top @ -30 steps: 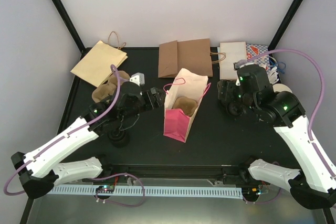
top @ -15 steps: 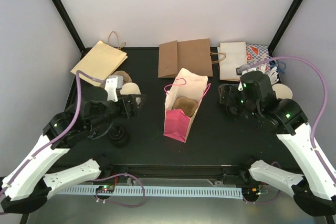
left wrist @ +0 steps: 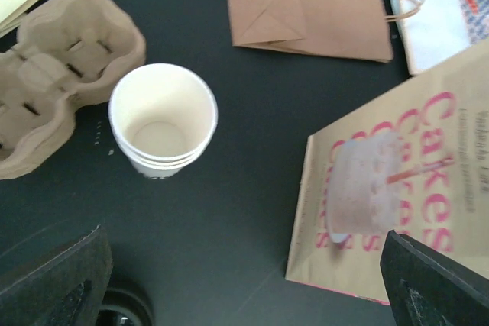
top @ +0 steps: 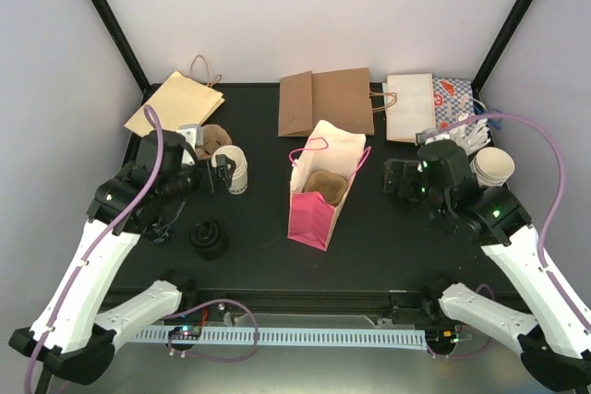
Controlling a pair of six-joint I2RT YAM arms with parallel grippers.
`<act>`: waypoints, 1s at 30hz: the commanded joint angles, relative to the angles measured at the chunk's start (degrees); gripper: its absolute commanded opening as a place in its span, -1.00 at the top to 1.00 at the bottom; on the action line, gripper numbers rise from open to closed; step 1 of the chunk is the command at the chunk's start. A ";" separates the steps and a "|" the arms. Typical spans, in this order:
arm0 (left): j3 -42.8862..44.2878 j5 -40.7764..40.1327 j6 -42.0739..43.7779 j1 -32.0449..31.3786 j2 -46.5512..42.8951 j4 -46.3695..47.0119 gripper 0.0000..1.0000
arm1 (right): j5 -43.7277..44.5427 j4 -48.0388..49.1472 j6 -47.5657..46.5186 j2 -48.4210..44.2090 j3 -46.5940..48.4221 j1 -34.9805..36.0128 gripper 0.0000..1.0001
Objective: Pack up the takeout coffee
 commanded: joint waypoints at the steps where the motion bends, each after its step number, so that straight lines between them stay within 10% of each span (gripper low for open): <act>1: -0.37 3.85 6.88 4.99 2.20 -2.67 -0.97 | 3.93 3.73 1.56 -4.42 -6.18 -0.35 -1.00; 13: -8.14 1.37 16.86 5.39 7.52 8.59 -0.57 | 5.45 -0.28 5.17 0.56 -7.37 -3.90 -1.00; 30: 2.83 -0.62 20.66 5.37 28.10 5.60 -0.18 | -0.21 3.37 6.41 0.64 -12.42 -4.67 -1.00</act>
